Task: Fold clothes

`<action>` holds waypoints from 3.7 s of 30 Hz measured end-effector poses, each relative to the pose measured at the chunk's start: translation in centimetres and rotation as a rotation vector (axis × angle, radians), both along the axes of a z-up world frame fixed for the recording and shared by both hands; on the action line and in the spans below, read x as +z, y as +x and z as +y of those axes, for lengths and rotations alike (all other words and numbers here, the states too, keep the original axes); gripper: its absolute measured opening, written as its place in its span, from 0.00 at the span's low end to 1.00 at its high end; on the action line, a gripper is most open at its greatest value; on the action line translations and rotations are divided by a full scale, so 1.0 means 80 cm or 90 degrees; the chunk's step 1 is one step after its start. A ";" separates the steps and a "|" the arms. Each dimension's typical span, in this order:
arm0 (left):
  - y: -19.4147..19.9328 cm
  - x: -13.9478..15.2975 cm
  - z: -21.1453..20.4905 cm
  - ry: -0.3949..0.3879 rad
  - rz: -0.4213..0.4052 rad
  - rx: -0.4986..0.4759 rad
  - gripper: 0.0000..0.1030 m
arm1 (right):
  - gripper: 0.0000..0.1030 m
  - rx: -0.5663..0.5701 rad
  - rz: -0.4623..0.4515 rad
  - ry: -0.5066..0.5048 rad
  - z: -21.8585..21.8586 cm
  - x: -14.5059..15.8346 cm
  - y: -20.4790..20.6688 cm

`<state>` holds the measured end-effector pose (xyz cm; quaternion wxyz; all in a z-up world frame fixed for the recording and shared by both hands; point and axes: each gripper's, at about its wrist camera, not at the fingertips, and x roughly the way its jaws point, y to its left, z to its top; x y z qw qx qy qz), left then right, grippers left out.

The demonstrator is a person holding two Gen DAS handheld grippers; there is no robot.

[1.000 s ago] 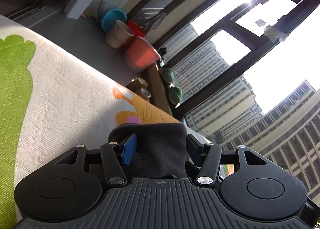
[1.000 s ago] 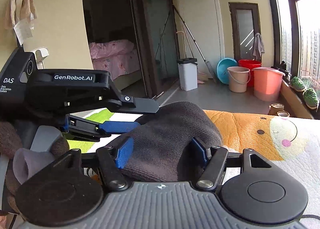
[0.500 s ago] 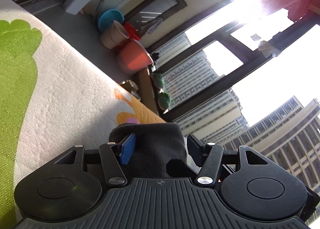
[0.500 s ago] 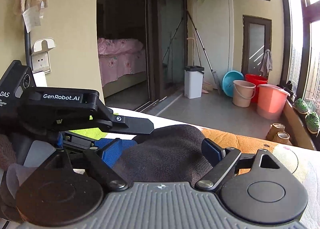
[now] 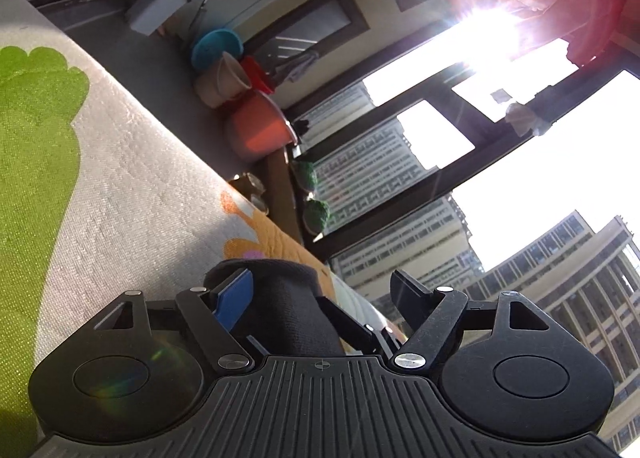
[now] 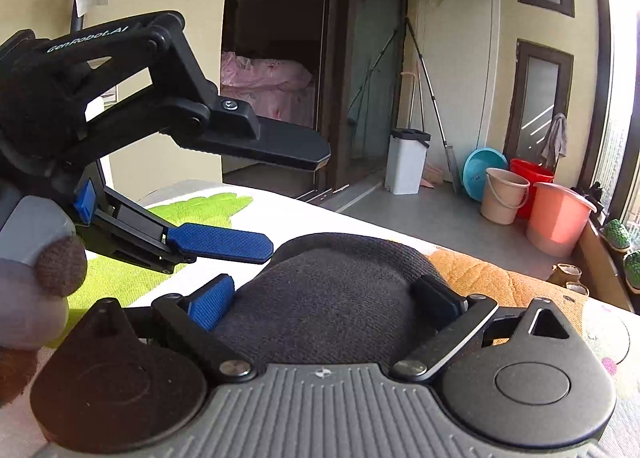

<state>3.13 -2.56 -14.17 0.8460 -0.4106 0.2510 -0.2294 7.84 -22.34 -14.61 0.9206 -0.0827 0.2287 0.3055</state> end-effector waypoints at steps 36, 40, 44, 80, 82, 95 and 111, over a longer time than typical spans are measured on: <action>-0.018 -0.015 -0.008 0.082 0.104 0.034 0.55 | 1.00 -0.037 0.057 0.012 -0.040 0.017 -0.054; -0.009 -0.033 -0.004 0.058 0.139 0.019 0.68 | 1.00 -0.044 0.023 0.037 -0.070 0.055 -0.053; -0.008 -0.034 -0.008 0.072 0.136 0.012 0.72 | 0.69 -0.160 0.043 0.105 -0.103 0.072 -0.020; -0.035 0.010 -0.006 0.112 0.057 0.045 0.77 | 0.93 -0.191 0.059 0.121 -0.104 0.023 -0.057; -0.046 0.040 -0.007 0.110 0.004 0.047 0.66 | 0.93 -0.186 0.044 0.122 -0.106 0.026 -0.066; 0.032 0.009 -0.046 0.153 0.088 -0.013 0.39 | 0.82 -0.106 0.087 0.109 -0.072 0.005 -0.042; -0.103 0.051 -0.046 0.247 -0.057 0.085 0.91 | 1.00 -0.160 0.069 0.167 -0.137 0.033 -0.112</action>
